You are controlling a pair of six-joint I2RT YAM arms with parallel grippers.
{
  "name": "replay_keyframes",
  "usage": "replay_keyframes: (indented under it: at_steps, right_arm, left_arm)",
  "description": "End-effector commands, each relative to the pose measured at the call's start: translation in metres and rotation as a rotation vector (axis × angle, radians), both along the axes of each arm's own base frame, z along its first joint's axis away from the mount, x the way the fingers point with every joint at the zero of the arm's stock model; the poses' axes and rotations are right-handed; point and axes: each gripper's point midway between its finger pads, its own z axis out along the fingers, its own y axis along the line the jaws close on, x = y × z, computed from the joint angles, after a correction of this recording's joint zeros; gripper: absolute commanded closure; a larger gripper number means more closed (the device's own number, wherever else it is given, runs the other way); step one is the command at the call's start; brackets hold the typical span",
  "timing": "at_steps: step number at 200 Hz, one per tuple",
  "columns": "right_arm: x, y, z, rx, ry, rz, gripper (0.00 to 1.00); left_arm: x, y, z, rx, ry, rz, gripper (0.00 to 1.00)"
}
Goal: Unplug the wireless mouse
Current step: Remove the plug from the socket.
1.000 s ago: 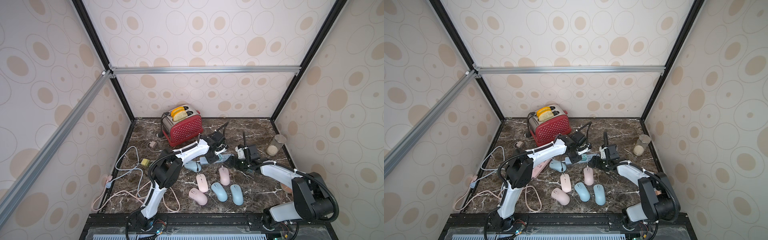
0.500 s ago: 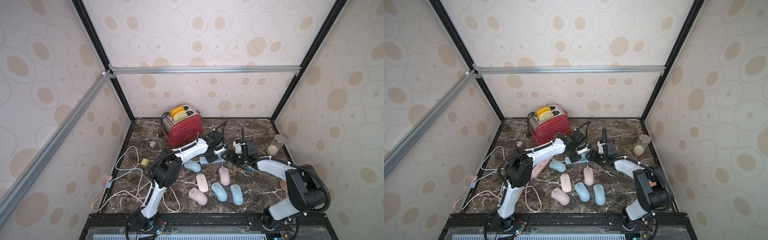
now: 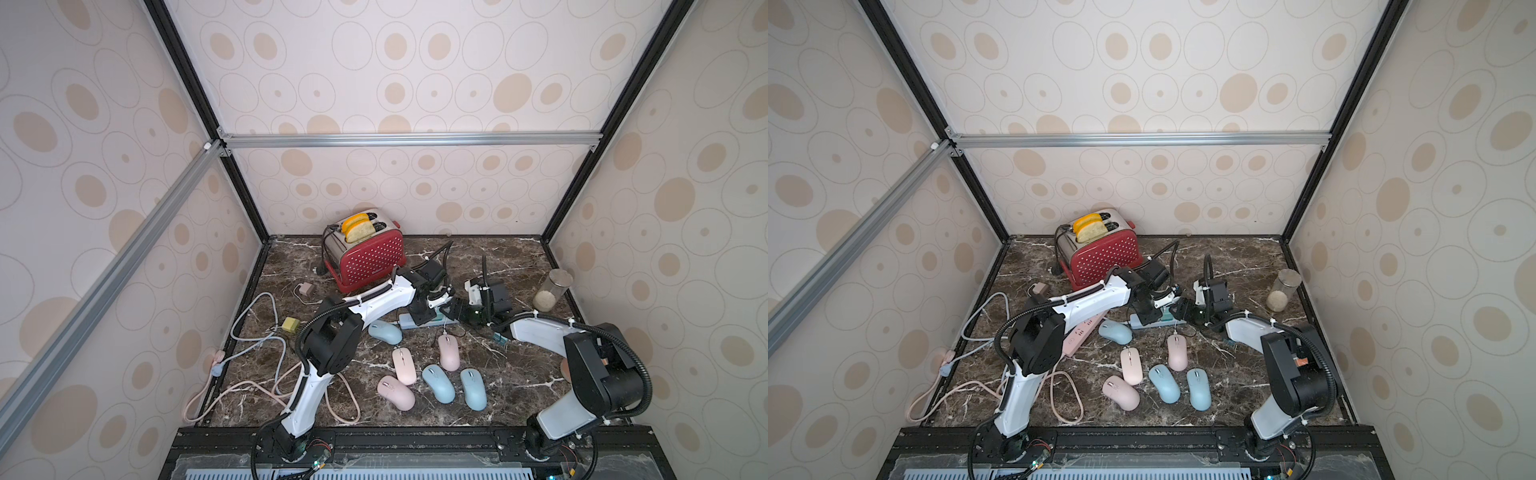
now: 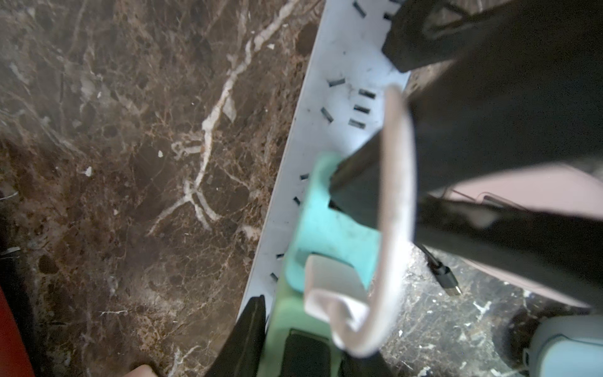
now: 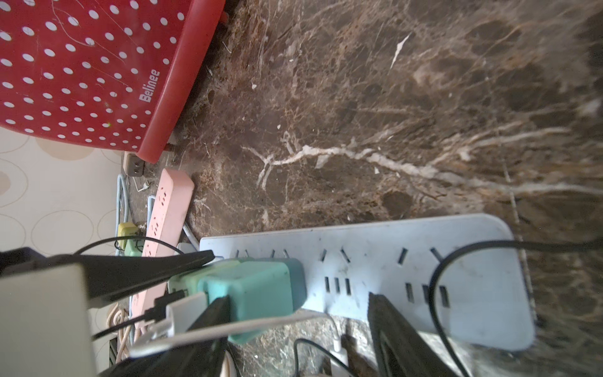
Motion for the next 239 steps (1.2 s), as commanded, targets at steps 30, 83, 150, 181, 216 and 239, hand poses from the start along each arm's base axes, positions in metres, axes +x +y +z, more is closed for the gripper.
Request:
replay_keyframes:
  at_steps: [30, 83, 150, 181, 216, 239]
  right_arm:
    - [-0.037, -0.014, -0.061, -0.130, 0.173, -0.017, 0.34]
    - [-0.041, -0.013, -0.074, -0.188, 0.202, -0.013, 0.34]
    - [-0.046, -0.011, -0.082, -0.223, 0.211, 0.001, 0.35]
    - [-0.048, -0.010, -0.088, -0.230, 0.222, -0.002, 0.35]
    - [-0.053, -0.013, -0.093, -0.246, 0.237, -0.002, 0.35]
    - [-0.055, -0.016, -0.096, -0.261, 0.239, -0.003, 0.35]
  left_arm:
    - [0.013, -0.027, 0.013, -0.135, -0.050, 0.011, 1.00]
    - [0.008, -0.024, 0.016, -0.108, -0.047, -0.003, 1.00]
    - [0.017, -0.033, 0.030, -0.139, 0.043, 0.046, 1.00]
    - [0.022, -0.040, 0.034, -0.132, -0.278, 0.038, 1.00]
    - [0.011, -0.047, 0.028, -0.158, -0.133, 0.023, 1.00]
    - [0.000, -0.045, 0.036, -0.206, 0.032, 0.025, 1.00]
